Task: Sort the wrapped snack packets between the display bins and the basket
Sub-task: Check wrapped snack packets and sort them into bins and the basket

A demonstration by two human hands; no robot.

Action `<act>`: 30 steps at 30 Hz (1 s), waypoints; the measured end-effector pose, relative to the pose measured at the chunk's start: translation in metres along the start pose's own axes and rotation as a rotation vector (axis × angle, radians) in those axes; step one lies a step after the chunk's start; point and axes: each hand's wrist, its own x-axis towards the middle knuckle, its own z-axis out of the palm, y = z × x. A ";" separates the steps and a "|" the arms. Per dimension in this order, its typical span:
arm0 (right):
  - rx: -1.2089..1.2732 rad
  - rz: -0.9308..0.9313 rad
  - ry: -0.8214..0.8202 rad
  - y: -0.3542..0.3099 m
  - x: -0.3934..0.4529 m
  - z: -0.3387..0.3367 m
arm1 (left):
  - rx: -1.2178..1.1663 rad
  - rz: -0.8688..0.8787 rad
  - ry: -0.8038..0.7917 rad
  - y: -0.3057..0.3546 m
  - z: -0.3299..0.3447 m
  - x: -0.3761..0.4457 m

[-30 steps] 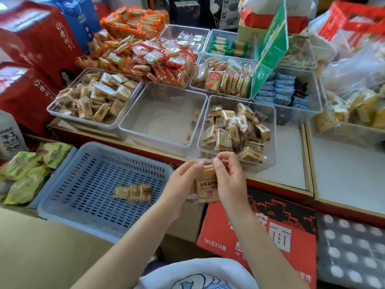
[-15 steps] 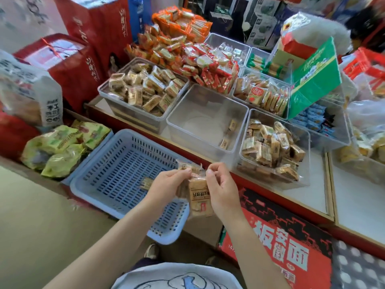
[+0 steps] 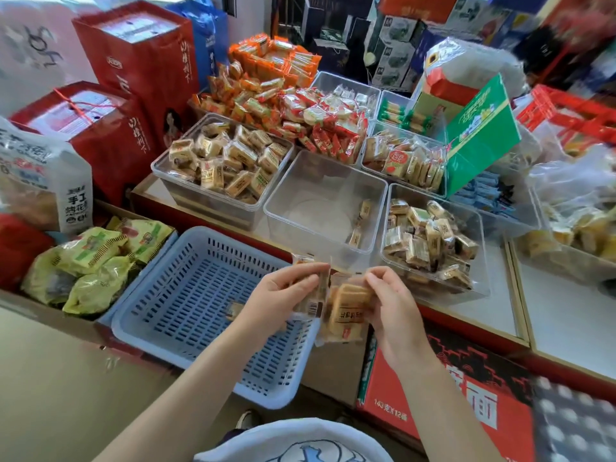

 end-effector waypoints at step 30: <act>-0.507 -0.196 -0.022 0.009 0.000 0.021 | -0.021 0.055 -0.066 -0.005 -0.038 -0.009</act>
